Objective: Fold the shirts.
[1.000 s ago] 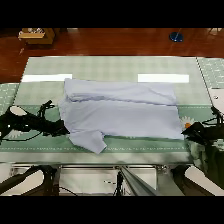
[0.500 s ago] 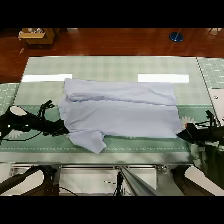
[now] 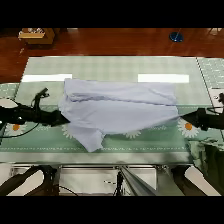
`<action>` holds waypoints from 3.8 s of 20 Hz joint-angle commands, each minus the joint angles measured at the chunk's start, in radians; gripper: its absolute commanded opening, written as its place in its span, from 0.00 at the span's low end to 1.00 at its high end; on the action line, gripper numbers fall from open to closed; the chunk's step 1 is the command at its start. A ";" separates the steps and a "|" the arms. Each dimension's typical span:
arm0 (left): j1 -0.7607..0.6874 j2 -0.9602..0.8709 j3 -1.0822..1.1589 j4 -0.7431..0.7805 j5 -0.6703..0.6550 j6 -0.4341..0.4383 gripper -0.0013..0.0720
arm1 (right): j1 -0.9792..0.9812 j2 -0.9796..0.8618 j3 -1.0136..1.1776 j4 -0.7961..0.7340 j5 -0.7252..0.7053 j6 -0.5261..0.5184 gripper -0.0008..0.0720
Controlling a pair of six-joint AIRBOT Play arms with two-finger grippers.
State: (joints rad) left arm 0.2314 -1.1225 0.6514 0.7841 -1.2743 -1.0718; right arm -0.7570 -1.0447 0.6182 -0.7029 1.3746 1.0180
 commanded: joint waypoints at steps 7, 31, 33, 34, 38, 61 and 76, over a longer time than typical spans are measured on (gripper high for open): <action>0.000 0.007 0.252 -0.110 0.167 -0.024 0.05 | 0.020 0.073 0.164 0.191 -0.180 0.032 0.04; -0.007 -0.623 0.672 -0.186 0.250 0.002 0.68 | 0.364 -0.403 0.412 0.126 -0.628 0.070 0.52; 0.054 -0.612 0.711 -0.185 0.164 0.002 0.63 | 0.327 -0.379 0.484 0.014 -0.568 0.122 0.48; 0.082 -0.604 0.730 -0.173 0.113 0.002 0.53 | 0.304 -0.373 0.521 -0.077 -0.532 0.209 0.48; 0.100 -0.542 0.745 -0.017 0.016 0.001 0.52 | 0.253 -0.385 0.572 -0.422 -0.338 0.314 0.64; 0.021 -0.531 0.745 0.020 -0.090 -0.014 0.06 | 0.362 -0.665 0.602 0.177 -0.205 0.166 0.04; -0.484 -0.535 0.745 -0.195 0.015 -0.100 0.05 | 0.309 -0.073 0.664 -0.008 0.126 0.309 0.04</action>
State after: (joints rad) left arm -0.1299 -1.6566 1.3960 0.5961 -1.3396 -1.1423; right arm -0.4461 -1.1965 1.2808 -0.6590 1.4349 1.2858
